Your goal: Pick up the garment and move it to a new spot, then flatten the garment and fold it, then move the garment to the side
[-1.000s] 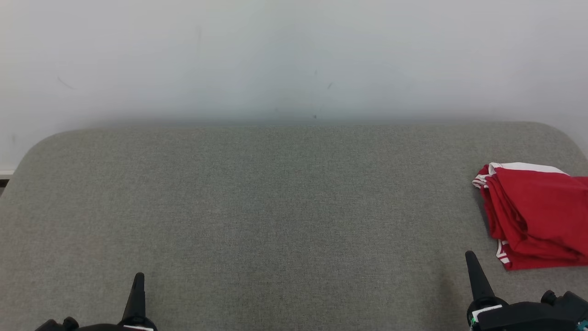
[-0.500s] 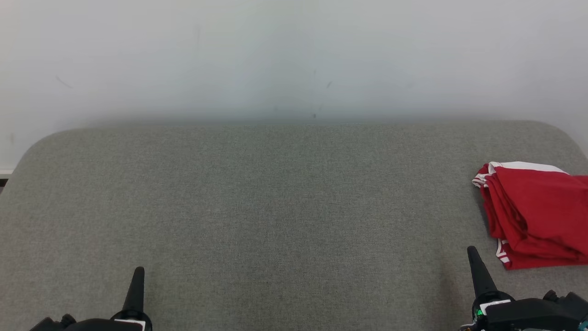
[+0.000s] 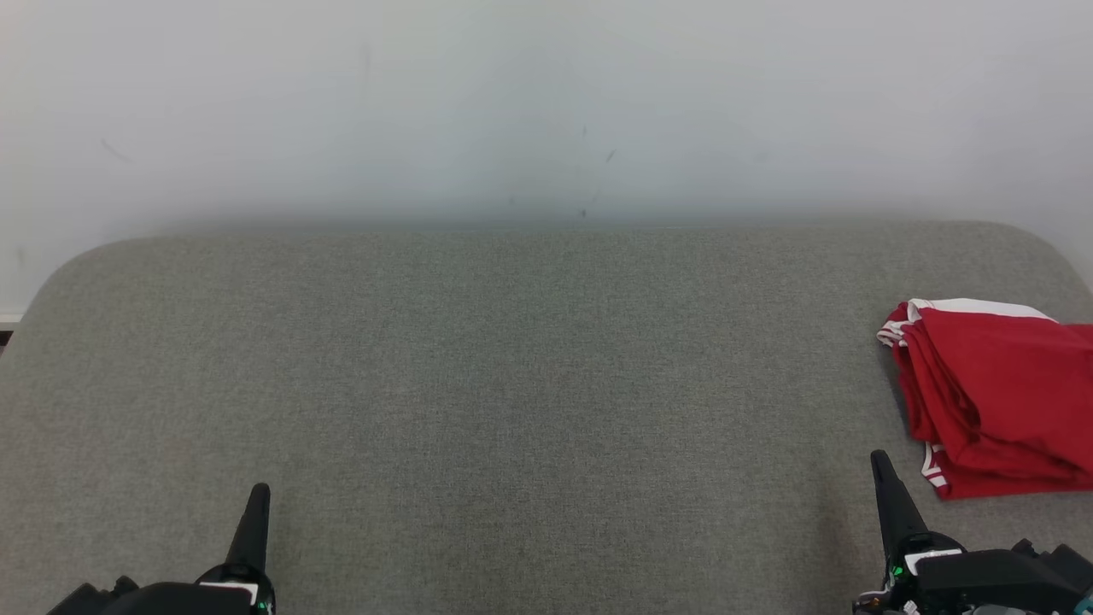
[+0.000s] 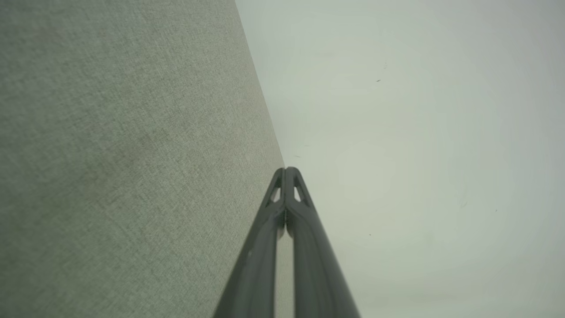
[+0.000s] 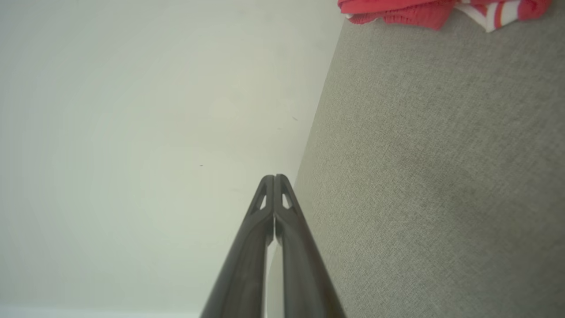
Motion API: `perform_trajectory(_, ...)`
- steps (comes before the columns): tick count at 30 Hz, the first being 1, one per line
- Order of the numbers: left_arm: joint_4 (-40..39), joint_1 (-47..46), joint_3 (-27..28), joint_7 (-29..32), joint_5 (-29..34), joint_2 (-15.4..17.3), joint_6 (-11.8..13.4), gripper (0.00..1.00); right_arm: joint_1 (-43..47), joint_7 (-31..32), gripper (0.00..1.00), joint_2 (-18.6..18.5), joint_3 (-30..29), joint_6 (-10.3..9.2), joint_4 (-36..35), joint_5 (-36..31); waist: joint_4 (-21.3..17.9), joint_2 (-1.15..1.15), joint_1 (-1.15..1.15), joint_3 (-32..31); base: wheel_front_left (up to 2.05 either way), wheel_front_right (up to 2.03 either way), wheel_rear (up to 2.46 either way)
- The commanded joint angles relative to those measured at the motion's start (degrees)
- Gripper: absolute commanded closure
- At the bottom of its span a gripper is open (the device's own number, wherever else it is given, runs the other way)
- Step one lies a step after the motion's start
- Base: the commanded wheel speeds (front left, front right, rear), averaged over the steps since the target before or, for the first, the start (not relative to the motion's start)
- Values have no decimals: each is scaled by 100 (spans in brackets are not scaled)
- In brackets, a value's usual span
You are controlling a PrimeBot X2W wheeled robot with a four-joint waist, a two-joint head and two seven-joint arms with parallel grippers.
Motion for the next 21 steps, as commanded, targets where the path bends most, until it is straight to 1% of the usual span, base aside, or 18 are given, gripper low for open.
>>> perform_trajectory(1, -36, -109, 26, 34, -153, 17, -37, 100, -65, 7, 100, -1, -15, 5, -10, 135, -1, 0, 0, 2, 0, 0, 0)
perform_trajectory(21, -25, -242, 94, 307, -958, 17, -54, 100, -154, 66, 100, -1, -40, 6, 27, 1011, -15, 0, -1, 29, 0, 0, 0)
